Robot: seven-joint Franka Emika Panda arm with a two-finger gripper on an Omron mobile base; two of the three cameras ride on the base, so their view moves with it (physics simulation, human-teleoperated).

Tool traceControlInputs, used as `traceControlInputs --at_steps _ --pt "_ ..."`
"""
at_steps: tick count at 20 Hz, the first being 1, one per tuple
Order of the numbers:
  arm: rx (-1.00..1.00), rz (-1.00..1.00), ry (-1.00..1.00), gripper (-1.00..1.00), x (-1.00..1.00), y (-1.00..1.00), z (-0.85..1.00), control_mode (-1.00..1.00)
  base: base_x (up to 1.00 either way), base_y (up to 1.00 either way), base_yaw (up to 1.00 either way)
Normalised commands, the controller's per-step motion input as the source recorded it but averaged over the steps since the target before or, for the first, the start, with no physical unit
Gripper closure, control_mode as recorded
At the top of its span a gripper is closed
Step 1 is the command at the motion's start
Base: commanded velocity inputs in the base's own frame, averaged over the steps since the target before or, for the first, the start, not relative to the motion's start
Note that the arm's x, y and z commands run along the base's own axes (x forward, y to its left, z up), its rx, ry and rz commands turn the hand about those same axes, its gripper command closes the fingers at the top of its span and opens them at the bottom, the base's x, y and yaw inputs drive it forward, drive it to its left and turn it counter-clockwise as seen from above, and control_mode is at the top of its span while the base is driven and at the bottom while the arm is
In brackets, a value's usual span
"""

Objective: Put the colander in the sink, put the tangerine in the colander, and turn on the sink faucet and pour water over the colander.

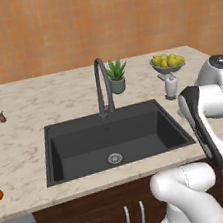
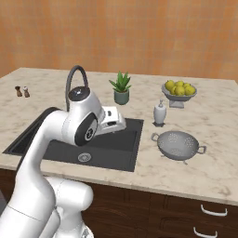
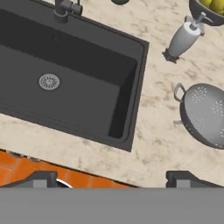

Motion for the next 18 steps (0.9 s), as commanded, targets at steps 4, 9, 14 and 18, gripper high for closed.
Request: traceControlInputs --at_steps 4,9,14,18 --pt "0.0 0.11 0.06 -1.0 -0.04 -0.52 -0.09 -1.0 0.0 0.0 0.0" --pt "0.0 0.11 0.05 -1.0 0.0 -0.54 -0.08 -1.0 0.0 0.0 0.0" --pt "0.01 0.08 0.01 -1.0 0.16 -0.6 -0.1 -1.0 0.0 0.0 0.0" --pt "-0.06 0.06 0.01 -1.0 0.38 -0.39 -0.34 -1.0 0.0 0.0 0.0"
